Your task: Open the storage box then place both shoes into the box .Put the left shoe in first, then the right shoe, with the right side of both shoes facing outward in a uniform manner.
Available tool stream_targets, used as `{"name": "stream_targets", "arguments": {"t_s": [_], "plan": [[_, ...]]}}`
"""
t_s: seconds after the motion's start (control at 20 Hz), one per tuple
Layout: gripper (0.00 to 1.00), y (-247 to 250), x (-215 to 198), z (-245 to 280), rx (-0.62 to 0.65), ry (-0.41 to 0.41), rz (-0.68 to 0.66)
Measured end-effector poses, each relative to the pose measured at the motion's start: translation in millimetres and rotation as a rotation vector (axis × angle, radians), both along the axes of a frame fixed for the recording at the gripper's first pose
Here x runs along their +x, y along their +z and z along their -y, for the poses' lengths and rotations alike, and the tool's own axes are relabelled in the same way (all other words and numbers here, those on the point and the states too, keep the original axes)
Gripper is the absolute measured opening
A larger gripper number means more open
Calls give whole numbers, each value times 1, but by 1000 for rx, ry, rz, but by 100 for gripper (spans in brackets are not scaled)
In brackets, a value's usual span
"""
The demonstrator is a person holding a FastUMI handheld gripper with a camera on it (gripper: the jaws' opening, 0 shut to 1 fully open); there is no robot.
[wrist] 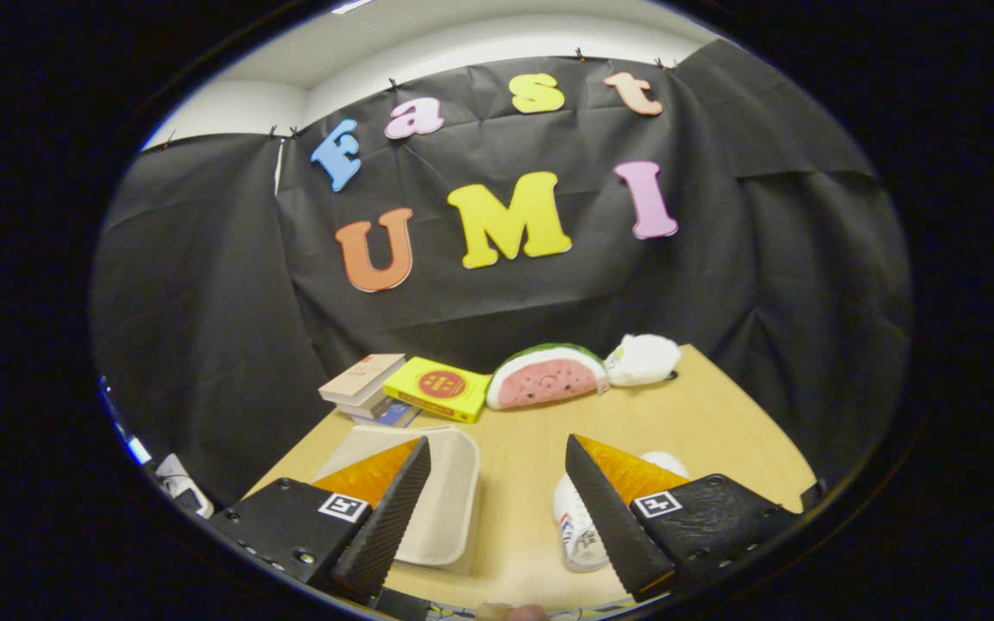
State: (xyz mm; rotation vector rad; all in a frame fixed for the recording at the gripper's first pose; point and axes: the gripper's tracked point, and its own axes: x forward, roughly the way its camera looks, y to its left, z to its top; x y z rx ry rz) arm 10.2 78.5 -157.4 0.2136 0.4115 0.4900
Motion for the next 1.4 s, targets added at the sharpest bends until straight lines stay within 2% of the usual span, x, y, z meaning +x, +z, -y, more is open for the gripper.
{"name": "stream_targets", "arguments": {"t_s": [0.2, 0.35, 0.7, 1.1, 1.15, 1.2, 1.25, 1.4], "plan": [[95, -46, 1, -35, 53, 113, -131], [95, -75, 7, -54, 104, 166, -228], [95, -113, 12, -93, 201, 294, -429], [94, -130, 17, -106, 350, 325, -650], [92, -127, 18, -107, 374, 325, -669], [77, -129, 19, -104, 373, 318, -683], [76, -126, 19, -100, 384, 318, -686], [61, -116, 21, -86, 394, 294, -679]]}}
